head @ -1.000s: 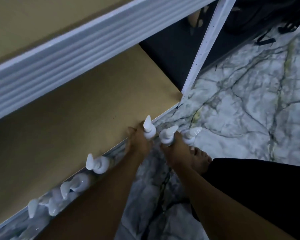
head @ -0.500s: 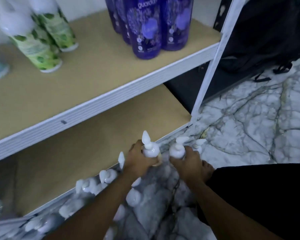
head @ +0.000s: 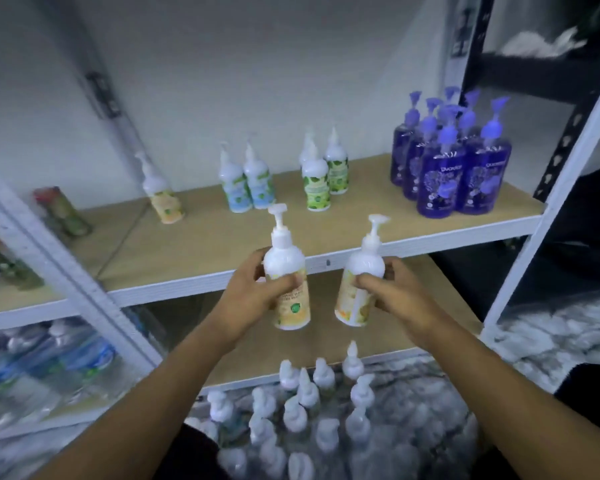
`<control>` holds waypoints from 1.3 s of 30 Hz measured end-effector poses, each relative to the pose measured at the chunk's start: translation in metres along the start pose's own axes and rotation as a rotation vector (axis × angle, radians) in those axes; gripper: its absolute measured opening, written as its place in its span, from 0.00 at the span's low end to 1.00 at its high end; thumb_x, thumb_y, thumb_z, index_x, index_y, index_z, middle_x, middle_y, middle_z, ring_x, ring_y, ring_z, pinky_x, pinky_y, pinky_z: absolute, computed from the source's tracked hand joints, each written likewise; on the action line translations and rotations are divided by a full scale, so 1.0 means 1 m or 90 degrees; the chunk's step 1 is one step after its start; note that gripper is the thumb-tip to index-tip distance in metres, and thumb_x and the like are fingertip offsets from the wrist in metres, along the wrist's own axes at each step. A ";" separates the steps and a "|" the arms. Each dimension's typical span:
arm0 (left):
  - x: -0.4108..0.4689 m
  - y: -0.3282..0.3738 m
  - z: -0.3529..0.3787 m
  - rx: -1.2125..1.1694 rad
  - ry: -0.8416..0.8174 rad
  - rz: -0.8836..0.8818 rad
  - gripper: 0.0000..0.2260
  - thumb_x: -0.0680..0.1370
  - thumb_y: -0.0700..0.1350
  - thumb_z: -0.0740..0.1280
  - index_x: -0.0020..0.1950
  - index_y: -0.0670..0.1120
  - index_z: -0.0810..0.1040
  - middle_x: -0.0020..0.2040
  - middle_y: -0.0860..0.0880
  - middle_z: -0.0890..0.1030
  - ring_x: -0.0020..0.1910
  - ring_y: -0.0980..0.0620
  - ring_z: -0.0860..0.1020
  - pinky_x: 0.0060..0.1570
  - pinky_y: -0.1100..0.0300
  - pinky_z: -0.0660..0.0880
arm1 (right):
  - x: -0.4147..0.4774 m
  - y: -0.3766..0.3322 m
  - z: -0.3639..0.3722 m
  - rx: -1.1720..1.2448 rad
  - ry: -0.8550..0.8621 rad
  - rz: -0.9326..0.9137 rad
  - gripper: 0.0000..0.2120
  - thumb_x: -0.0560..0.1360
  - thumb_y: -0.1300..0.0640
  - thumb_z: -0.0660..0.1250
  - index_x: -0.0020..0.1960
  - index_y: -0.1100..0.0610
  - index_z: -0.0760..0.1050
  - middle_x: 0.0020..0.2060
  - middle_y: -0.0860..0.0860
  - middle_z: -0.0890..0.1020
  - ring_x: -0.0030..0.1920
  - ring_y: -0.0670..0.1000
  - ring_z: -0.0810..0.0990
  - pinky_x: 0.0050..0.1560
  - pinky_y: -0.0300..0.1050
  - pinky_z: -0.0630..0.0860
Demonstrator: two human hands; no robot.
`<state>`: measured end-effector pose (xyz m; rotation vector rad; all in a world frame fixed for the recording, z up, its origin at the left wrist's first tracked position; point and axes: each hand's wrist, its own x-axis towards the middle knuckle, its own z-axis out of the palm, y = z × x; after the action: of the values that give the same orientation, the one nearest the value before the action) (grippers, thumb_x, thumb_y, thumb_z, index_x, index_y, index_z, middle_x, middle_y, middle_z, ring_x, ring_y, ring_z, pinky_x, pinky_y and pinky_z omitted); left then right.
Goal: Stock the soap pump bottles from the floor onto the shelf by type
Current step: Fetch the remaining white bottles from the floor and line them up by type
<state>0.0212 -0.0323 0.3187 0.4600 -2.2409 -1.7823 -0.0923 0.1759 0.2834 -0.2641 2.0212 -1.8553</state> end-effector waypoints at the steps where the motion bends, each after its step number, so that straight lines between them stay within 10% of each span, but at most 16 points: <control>1: -0.009 0.007 -0.012 -0.026 0.032 0.004 0.20 0.72 0.44 0.77 0.62 0.51 0.78 0.54 0.48 0.84 0.54 0.49 0.83 0.48 0.55 0.80 | -0.004 -0.014 0.011 0.026 -0.019 -0.004 0.13 0.73 0.59 0.74 0.55 0.54 0.75 0.50 0.51 0.83 0.49 0.51 0.83 0.49 0.51 0.81; 4: -0.034 0.014 -0.034 -0.120 0.126 -0.003 0.22 0.64 0.53 0.77 0.57 0.53 0.80 0.51 0.46 0.85 0.51 0.45 0.85 0.51 0.45 0.82 | -0.014 -0.042 0.034 0.072 -0.087 -0.018 0.14 0.74 0.57 0.73 0.57 0.54 0.75 0.47 0.52 0.83 0.45 0.51 0.83 0.42 0.47 0.77; 10: -0.067 -0.005 -0.034 -0.309 0.253 -0.101 0.11 0.78 0.48 0.70 0.57 0.44 0.80 0.48 0.41 0.85 0.43 0.45 0.84 0.45 0.46 0.82 | -0.030 -0.046 0.056 0.101 -0.191 0.004 0.19 0.69 0.52 0.75 0.58 0.56 0.80 0.53 0.59 0.84 0.54 0.60 0.84 0.58 0.60 0.79; 22: -0.068 -0.012 -0.028 -0.375 0.156 -0.162 0.20 0.77 0.55 0.68 0.64 0.44 0.76 0.52 0.39 0.84 0.45 0.39 0.84 0.51 0.40 0.79 | -0.030 -0.016 0.071 0.222 -0.171 0.037 0.25 0.67 0.44 0.75 0.60 0.53 0.78 0.47 0.57 0.84 0.47 0.58 0.84 0.50 0.56 0.82; 29: -0.068 -0.017 -0.019 -0.279 0.155 -0.126 0.22 0.74 0.38 0.75 0.63 0.43 0.69 0.59 0.36 0.81 0.47 0.39 0.85 0.49 0.41 0.81 | -0.032 -0.009 0.068 0.097 -0.161 0.024 0.23 0.63 0.59 0.74 0.57 0.54 0.74 0.48 0.56 0.82 0.49 0.56 0.84 0.57 0.63 0.80; 39: -0.071 -0.016 -0.021 -0.250 0.176 -0.100 0.16 0.76 0.39 0.73 0.61 0.44 0.74 0.53 0.39 0.83 0.50 0.39 0.85 0.49 0.43 0.82 | -0.036 -0.014 0.071 0.041 -0.113 -0.060 0.22 0.69 0.57 0.80 0.58 0.51 0.74 0.48 0.49 0.85 0.46 0.46 0.86 0.45 0.43 0.81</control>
<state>0.0962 -0.0264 0.3081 0.7587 -1.6606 -2.0290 -0.0323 0.1231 0.2987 -0.4956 1.8560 -1.8766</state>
